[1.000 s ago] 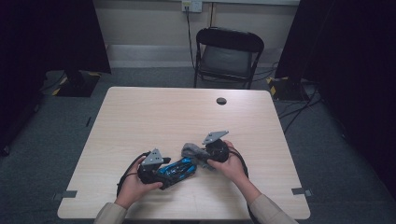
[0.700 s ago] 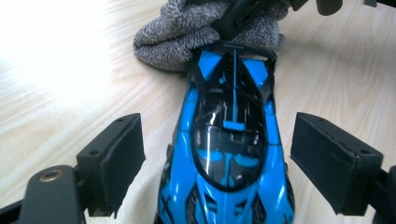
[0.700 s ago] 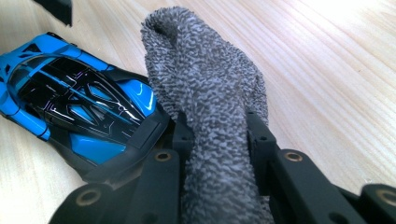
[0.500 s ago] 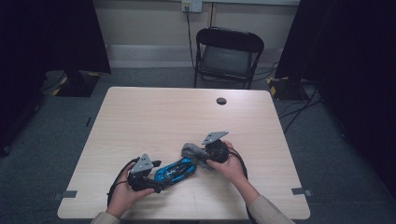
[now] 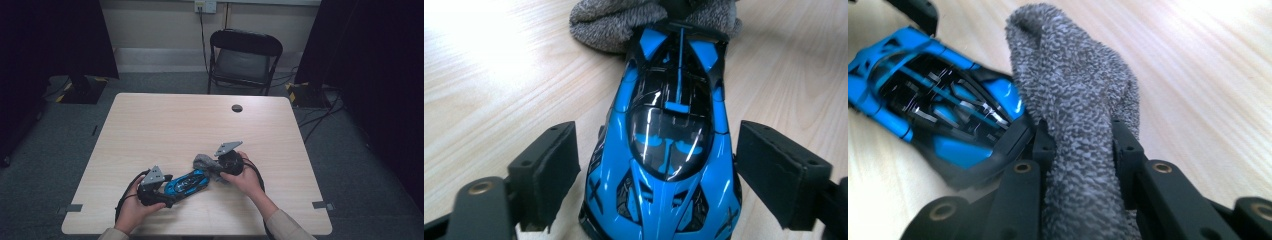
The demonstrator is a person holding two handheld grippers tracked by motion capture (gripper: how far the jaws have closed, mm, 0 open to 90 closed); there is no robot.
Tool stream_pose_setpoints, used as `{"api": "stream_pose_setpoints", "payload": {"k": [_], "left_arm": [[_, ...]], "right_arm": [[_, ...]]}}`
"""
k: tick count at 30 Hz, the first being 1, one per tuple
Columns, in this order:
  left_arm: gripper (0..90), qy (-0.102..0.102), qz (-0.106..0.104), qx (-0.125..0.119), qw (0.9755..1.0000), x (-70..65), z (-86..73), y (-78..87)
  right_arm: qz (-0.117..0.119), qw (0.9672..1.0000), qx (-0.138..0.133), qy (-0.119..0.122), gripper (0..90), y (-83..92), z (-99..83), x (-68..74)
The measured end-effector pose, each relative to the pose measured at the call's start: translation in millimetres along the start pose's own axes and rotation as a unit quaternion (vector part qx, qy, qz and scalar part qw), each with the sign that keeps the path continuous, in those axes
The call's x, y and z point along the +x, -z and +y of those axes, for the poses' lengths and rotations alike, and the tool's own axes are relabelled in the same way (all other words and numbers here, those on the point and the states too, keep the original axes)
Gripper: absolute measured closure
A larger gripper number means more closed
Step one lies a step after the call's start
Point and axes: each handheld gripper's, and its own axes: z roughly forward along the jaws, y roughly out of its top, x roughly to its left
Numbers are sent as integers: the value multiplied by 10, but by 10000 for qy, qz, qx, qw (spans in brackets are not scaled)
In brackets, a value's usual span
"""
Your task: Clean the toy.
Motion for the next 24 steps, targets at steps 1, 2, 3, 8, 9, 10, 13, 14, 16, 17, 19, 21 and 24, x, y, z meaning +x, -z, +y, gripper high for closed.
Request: {"api": "stream_pose_setpoints", "payload": {"k": [1,2,3,8,9,10,13,14,16,17,19,21,24], "left_arm": [[210,-5,-34,-67,10000,5,9,-10],[225,-11,-26,-146,9999,12,17,-16],[308,-177,3,-175,9997,35,25,-14],[281,63,-157,-185,9997,108,49,-51],[284,56,-168,-221,9996,108,53,-55],[290,28,-176,-243,9995,114,61,-56],[407,-69,-121,-374,9992,173,94,-32],[387,-24,-176,-414,9990,184,88,-43],[382,89,-208,-455,9987,202,73,-51],[367,155,-224,-449,9986,210,68,-50],[367,101,-204,-445,9987,204,69,-44],[364,76,-165,-388,9991,189,77,-28],[293,136,-193,-446,9987,150,92,35]], "right_arm": [[8,10000,31,35,719,-2,-1,12],[39,10000,37,40,721,-1,0,22],[83,9999,33,51,724,0,0,28],[163,9998,87,117,727,15,1,61],[181,9997,95,117,728,21,-3,57],[200,9997,94,122,730,27,-8,52],[231,9996,113,148,735,48,-21,47],[256,9995,104,121,735,59,-25,43],[205,9997,103,53,734,69,-35,44],[200,9997,106,69,733,71,-38,44],[155,9998,103,88,732,74,-45,39],[142,9998,101,53,730,77,-50,25],[120,9999,75,14,728,85,-61,9]]}}
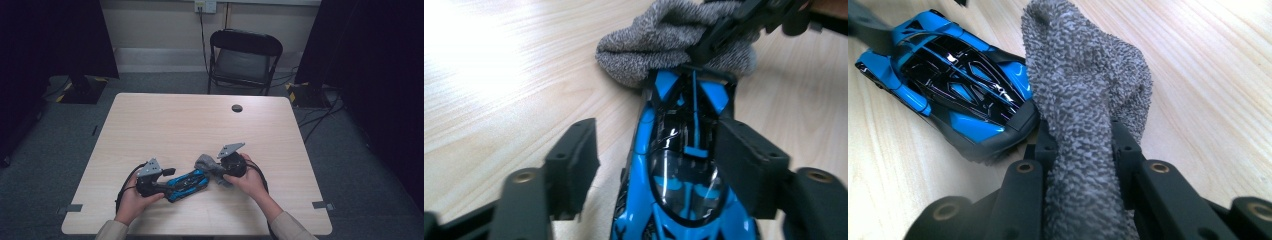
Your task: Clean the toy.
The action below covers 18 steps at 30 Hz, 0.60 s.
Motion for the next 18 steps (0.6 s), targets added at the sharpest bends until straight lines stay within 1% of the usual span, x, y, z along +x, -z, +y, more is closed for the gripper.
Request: {"api": "stream_pose_setpoints", "payload": {"k": [3,4,5,6,7,9,10,11,12,13,15,16,18], "left_arm": [[236,-126,1,104,9999,-71,10,79],[219,-163,20,135,9998,-93,-4,108],[196,-154,64,209,9996,-113,-32,136],[188,-163,74,251,9995,-122,-56,146],[183,-173,84,346,9992,-133,-96,159],[189,-197,149,431,9988,-126,-154,173],[188,-174,165,473,9986,-121,-180,172],[186,-218,184,494,9984,-117,-197,168],[188,-172,173,577,9980,-122,-201,152],[188,-184,190,623,9977,-129,-195,138],[190,-173,158,648,9976,-139,-186,112],[190,-187,202,740,9969,-144,-181,94],[213,-153,244,725,9970,-144,-172,76]], "right_arm": [[-21,10000,-12,-28,726,16,-15,-10],[-35,10000,-17,-39,725,21,-19,-14],[-48,10000,-15,-42,724,27,-22,-19],[-46,10000,-27,-77,724,31,-24,-24],[-46,9999,-40,-80,724,31,-23,-28],[-73,9999,-27,-83,723,31,-18,-24],[-87,9999,-28,-81,723,31,-15,-19],[-96,9999,-26,-70,723,30,-12,-14],[-93,9999,-20,-58,724,29,-10,-13],[-97,9999,-20,-69,723,29,-8,-12],[-117,9999,-28,-77,722,29,-6,-21],[-117,9999,-34,-81,722,30,-6,-24],[-140,9998,-50,-96,721,39,-7,-36]]}}
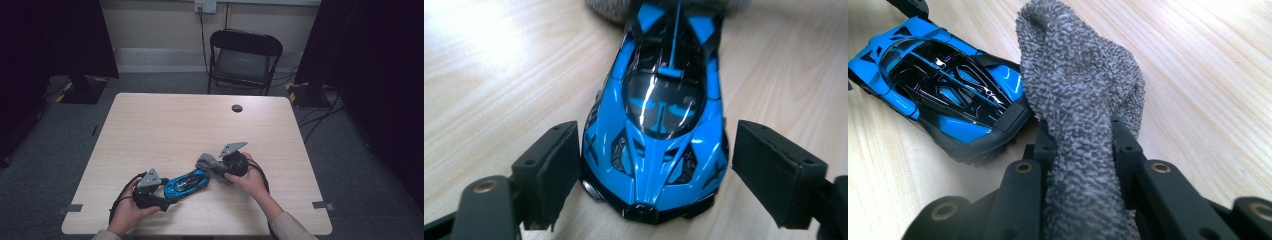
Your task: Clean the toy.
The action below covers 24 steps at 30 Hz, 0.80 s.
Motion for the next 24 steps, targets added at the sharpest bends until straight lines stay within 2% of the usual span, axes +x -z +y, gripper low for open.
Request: {"api": "stream_pose_setpoints", "payload": {"k": [8,24], "left_arm": [[224,-307,159,147,9993,-66,65,-99],[227,-190,260,142,9994,-111,196,-285]], "right_arm": [[-89,9999,-121,-77,719,90,-16,-40],[-329,9989,-188,-263,719,294,-193,-155]]}}
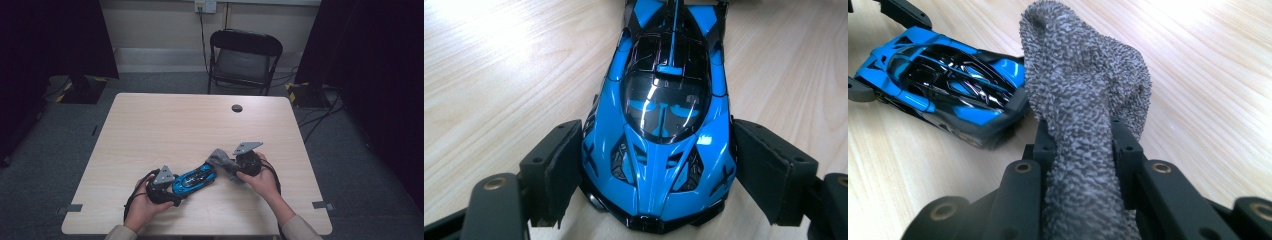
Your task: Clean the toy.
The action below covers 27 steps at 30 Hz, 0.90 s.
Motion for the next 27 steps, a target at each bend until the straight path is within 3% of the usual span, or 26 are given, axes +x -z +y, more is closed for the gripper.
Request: {"api": "stream_pose_setpoints", "payload": {"k": [6,10,18,27], "left_arm": [[229,32,76,-5,10000,-8,42,-52],[229,124,138,-9,9998,-25,80,-104],[231,241,226,-14,9995,-45,132,-171],[248,307,137,45,9994,-46,119,-164]], "right_arm": [[-174,9997,-73,-137,721,113,-71,-87],[-214,9998,0,-46,721,141,-90,-59],[-10,9997,238,113,723,-86,-95,127],[-154,9996,224,37,729,-240,-37,84]]}}
